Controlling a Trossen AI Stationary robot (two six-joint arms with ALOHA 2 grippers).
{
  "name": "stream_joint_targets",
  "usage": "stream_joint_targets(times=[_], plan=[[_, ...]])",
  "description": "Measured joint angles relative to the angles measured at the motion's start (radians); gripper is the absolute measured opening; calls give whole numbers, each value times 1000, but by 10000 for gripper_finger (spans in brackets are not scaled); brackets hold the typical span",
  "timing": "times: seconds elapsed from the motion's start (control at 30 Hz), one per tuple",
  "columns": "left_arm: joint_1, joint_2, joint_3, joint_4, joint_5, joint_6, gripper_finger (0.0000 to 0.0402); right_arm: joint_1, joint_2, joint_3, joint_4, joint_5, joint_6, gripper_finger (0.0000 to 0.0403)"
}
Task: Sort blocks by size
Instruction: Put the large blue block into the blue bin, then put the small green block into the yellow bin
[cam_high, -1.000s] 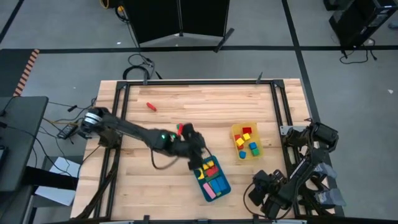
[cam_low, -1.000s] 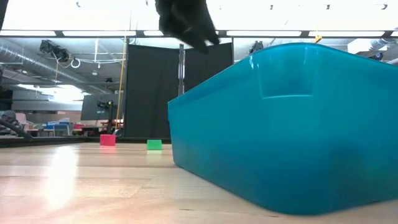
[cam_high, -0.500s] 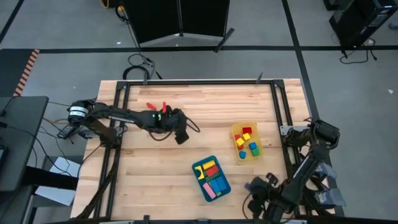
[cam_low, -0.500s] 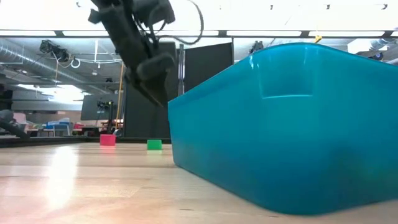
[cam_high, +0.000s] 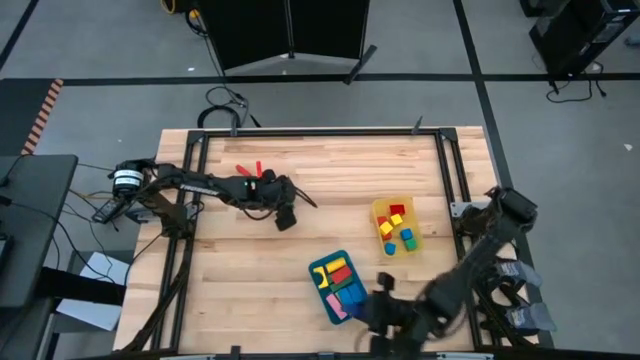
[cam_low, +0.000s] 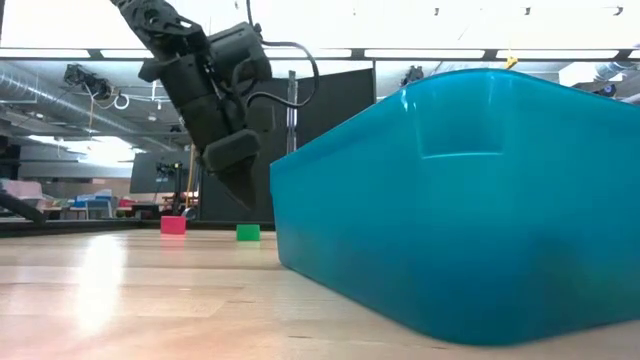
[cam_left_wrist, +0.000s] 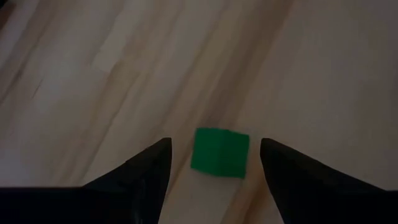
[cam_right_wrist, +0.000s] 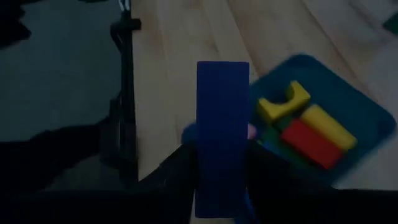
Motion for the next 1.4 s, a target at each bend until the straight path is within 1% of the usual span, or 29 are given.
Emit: stream_joint_targets(times=[0.03,0.13,0.2,0.27,0.37,0.5,0.63,0.73,0.83,0.97,1.13,1.27,1.4], plan=[[0,0,-1,-2,6,32,253,-25,2,0,13,-29,-22,139],[0,0,-1,-20,14,133,253,-94,11,0,-16,-129,-34,225],[0,0,-1,-38,20,224,253,-120,19,-1,-40,-172,-33,276],[0,0,-1,-57,33,310,253,-130,27,-1,-27,-201,-36,313],[-1,0,-1,-71,34,468,253,-129,33,-1,-16,-208,-37,341],[-1,0,1,-48,33,679,254,-128,34,-1,-12,-208,-31,341],[8,0,32,-68,23,792,254,-128,34,-1,-13,-210,-30,320],[22,26,92,-161,24,813,254,-129,34,-1,-12,-210,-41,302],[33,96,165,-267,32,816,253,-130,34,-1,-12,-210,-61,287],[37,204,253,-326,34,855,253,-139,34,-1,-5,-211,-81,275],[40,294,337,-396,34,948,252,-139,34,-1,-6,-211,-82,272],[44,324,376,-416,34,984,252,-138,34,-1,-11,-211,-96,274],[46,325,380,-390,46,1008,252,-139,34,-1,-11,-211,-132,269]])
